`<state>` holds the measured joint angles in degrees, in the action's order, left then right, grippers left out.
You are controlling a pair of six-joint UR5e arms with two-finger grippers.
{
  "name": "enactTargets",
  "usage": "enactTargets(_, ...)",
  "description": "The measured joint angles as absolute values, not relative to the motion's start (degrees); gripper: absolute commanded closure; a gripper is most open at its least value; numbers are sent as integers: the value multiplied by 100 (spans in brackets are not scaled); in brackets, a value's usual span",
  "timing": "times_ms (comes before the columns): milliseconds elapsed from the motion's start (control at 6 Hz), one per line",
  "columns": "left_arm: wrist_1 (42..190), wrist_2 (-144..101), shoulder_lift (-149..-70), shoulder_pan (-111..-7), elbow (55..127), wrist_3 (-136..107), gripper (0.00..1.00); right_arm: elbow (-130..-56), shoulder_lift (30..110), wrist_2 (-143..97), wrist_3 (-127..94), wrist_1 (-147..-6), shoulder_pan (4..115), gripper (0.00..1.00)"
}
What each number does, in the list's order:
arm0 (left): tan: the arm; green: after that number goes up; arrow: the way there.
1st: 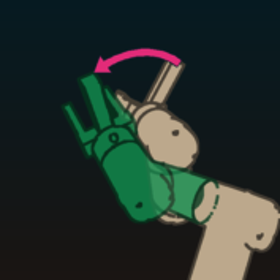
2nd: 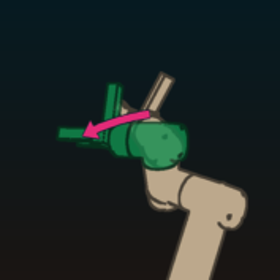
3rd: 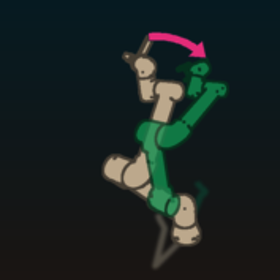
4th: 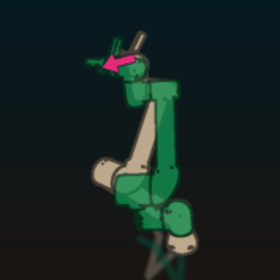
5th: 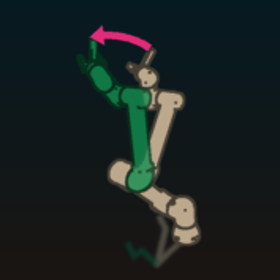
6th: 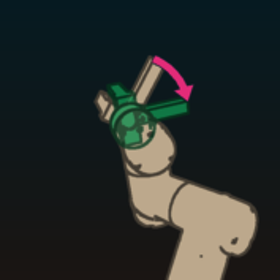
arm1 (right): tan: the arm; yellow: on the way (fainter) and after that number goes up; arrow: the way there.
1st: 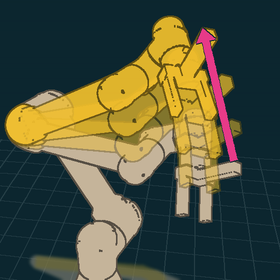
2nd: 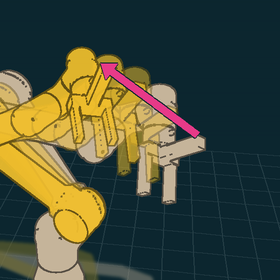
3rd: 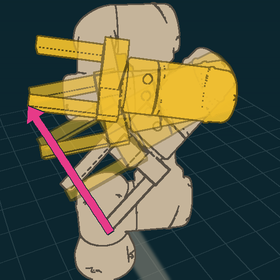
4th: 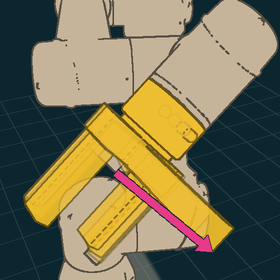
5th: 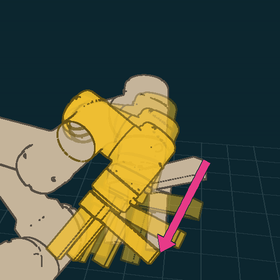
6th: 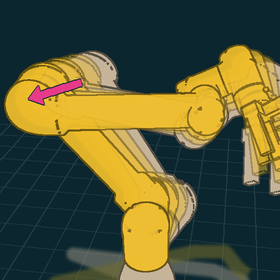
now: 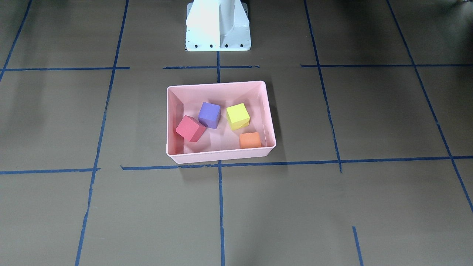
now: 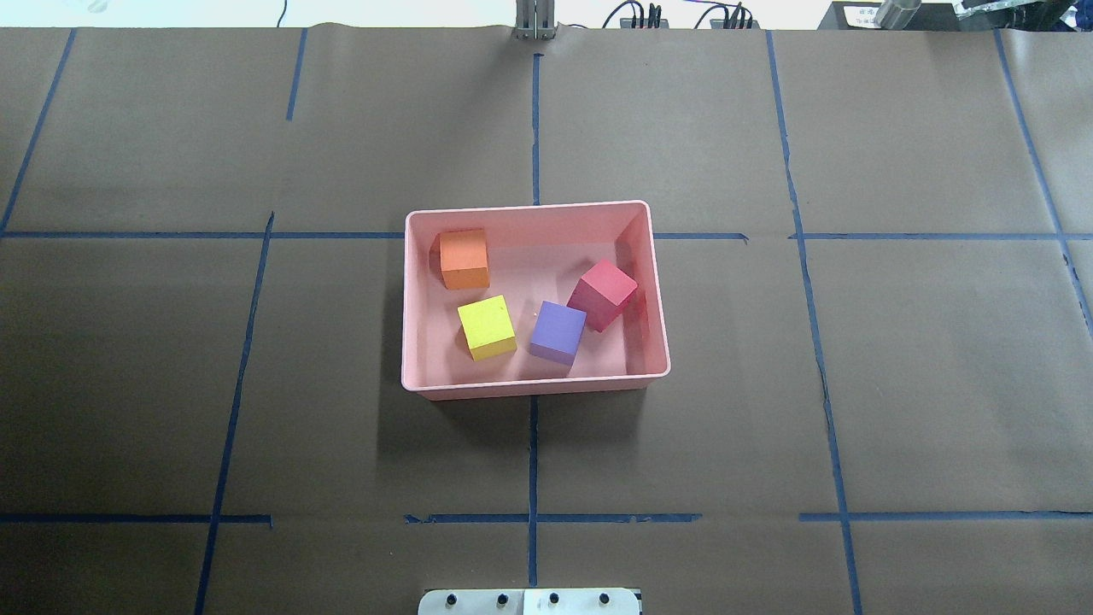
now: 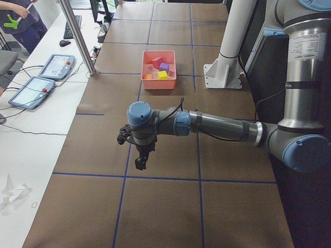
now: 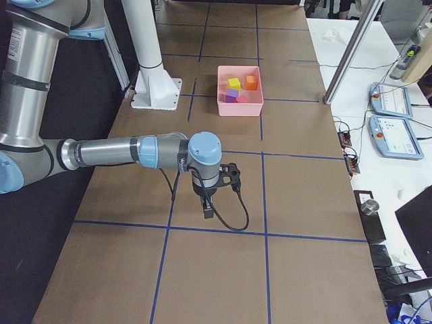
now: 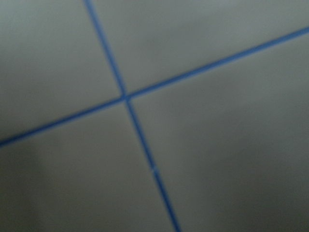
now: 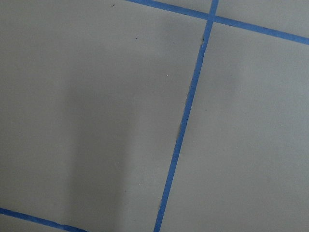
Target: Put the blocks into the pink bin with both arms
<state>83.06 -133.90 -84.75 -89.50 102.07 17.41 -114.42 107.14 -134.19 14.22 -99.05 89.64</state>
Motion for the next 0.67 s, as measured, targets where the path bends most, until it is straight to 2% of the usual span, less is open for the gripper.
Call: enactTargets(667,8338,-13584,-8111,-9233,10093,1918,0,-11393,10683,-13423,1415,-9905,8965,0)
